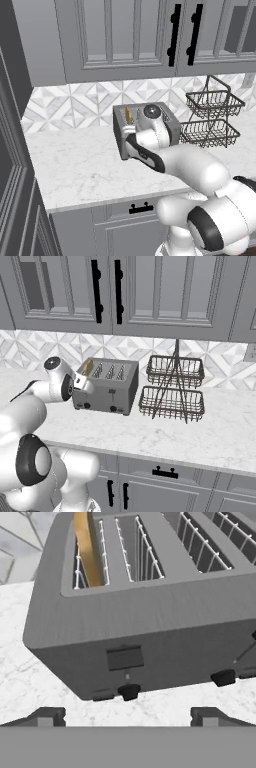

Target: Start the toaster. Once the lever pops up, take the bread to the plate on the dining counter.

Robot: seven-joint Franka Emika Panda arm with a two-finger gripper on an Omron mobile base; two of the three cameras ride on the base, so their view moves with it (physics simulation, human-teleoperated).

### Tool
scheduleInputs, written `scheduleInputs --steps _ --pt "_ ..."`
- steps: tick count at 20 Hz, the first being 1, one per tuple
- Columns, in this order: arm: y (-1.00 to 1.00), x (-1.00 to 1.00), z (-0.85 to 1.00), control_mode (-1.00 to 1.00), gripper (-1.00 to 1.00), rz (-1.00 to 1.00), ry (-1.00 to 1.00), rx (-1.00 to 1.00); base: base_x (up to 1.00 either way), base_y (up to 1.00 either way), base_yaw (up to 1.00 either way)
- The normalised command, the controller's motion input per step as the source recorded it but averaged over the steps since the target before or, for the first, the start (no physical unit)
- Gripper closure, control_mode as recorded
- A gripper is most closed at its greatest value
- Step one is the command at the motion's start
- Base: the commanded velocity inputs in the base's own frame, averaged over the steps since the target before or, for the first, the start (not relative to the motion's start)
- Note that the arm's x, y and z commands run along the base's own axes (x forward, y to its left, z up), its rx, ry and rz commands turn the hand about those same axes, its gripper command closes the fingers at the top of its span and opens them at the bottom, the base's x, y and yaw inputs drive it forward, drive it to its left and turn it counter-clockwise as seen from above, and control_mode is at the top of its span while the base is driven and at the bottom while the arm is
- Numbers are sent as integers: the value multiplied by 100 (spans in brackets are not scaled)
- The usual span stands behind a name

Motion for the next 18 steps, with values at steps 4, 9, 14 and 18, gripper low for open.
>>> scheduleInputs --steps 4,9,14,18 --pt "0 47 0 -100 -100 0 0 0 0 0 0" --pt "0 38 -7 -100 -100 0 0 0 0 0 0" --pt "0 38 -25 -100 -100 0 0 -1 0 0 0" --pt "-12 2 -43 -100 -100 2 -1 -5 0 0 0"
